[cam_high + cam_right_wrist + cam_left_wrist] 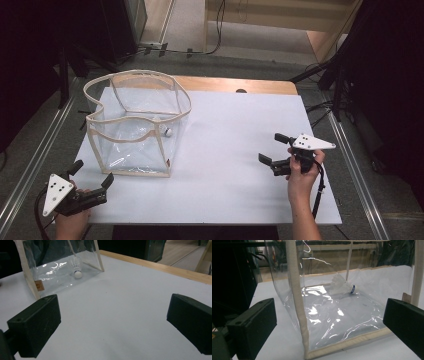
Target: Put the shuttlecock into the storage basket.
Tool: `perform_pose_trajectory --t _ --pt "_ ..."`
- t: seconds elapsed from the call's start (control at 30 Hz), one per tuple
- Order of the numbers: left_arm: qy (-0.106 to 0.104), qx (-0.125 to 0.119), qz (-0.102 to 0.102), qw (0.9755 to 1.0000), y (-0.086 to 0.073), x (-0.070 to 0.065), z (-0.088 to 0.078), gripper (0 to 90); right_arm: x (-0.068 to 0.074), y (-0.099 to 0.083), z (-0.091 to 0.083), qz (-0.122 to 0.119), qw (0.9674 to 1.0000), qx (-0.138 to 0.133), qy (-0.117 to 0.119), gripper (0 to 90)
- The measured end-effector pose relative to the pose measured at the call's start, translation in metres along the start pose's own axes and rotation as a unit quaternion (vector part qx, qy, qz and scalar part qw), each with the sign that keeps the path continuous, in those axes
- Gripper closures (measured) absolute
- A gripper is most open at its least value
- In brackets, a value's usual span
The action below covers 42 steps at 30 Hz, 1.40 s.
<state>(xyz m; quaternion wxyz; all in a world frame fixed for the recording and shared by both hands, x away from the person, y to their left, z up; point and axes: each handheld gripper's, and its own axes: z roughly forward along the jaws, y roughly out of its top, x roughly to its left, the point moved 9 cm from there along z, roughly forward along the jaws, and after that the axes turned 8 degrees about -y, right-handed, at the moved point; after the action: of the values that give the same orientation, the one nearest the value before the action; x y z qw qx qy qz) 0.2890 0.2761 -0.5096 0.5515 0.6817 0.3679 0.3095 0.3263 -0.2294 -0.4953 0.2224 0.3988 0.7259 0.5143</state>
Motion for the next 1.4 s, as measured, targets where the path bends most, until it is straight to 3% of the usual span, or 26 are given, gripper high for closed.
perform_pose_trajectory --t 1.4 --pt "0.001 0.001 0.003 1.0 0.0 -0.001 0.0 0.0 -0.033 -0.055 -0.049 0.038 0.9975 0.021 -0.055 0.0"
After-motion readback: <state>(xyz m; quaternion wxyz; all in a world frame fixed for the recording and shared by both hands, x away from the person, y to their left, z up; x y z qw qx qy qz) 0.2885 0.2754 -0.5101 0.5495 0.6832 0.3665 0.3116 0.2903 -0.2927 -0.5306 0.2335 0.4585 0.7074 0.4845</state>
